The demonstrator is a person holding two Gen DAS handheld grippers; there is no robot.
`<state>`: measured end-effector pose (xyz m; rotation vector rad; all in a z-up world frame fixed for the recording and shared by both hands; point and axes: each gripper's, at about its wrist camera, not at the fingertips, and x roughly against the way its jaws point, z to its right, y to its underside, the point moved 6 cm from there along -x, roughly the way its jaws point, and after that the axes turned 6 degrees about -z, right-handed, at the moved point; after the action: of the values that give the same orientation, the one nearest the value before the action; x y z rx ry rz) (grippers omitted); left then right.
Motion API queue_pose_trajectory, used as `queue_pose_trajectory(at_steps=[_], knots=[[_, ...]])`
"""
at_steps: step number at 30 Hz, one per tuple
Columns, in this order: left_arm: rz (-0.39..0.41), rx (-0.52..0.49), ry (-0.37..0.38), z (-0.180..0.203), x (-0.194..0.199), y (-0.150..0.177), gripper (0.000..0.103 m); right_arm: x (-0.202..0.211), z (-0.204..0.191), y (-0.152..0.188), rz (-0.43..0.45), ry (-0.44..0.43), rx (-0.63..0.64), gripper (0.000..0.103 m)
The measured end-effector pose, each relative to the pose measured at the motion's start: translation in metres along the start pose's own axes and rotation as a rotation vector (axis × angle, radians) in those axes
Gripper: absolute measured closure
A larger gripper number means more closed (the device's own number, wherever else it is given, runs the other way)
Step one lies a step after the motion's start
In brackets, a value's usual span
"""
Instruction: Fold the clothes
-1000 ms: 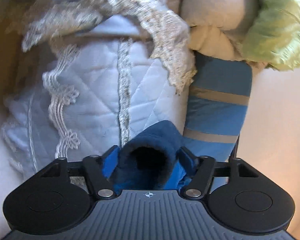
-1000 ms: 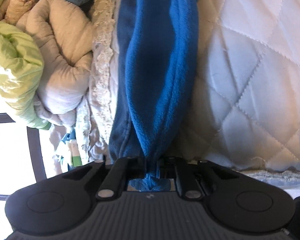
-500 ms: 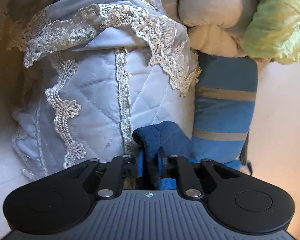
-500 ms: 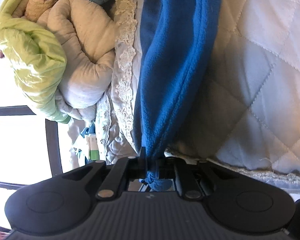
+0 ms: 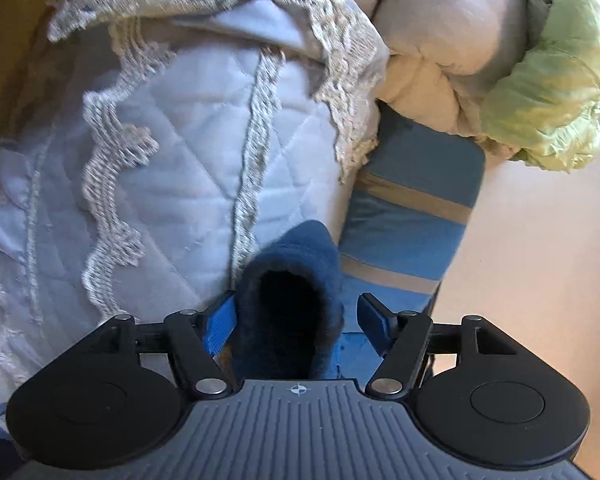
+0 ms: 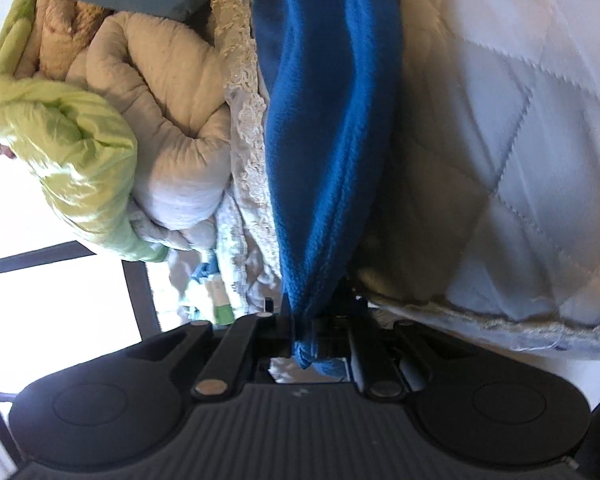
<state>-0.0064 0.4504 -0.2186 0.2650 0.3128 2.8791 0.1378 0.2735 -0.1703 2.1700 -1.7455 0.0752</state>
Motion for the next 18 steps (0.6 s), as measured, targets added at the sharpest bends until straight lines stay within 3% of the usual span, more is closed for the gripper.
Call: queue_pose_trajectory(at_steps=[2, 5, 8, 13, 15, 17, 18], knots=[[0.016, 0.002, -0.007, 0.004, -0.002, 0.000, 0.062, 0.000, 0.000, -0.001, -0.004, -0.002, -0.002, 0.095], [0.016, -0.019, 0.012, 0.014, 0.003, 0.002, 0.073, 0.002, -0.002, -0.002, -0.005, 0.012, 0.017, 0.095], [0.014, -0.044, 0.013, 0.024, 0.009, 0.004, 0.077, 0.004, -0.003, -0.003, -0.004, 0.036, 0.036, 0.095], [0.007, -0.151, -0.072, 0.035, 0.014, 0.008, 0.076, 0.007, -0.001, -0.007, -0.005, 0.019, -0.005, 0.095], [0.014, -0.162, -0.082, 0.034, 0.017, 0.007, 0.061, 0.008, -0.003, -0.009, -0.003, -0.001, -0.021, 0.095], [0.019, -0.160, -0.058, 0.033, 0.017, 0.007, 0.025, 0.007, -0.005, -0.011, -0.004, -0.015, -0.035, 0.095], [0.023, -0.162, -0.047, 0.033, 0.017, 0.007, 0.021, 0.007, -0.006, -0.011, -0.006, -0.025, -0.045, 0.095]])
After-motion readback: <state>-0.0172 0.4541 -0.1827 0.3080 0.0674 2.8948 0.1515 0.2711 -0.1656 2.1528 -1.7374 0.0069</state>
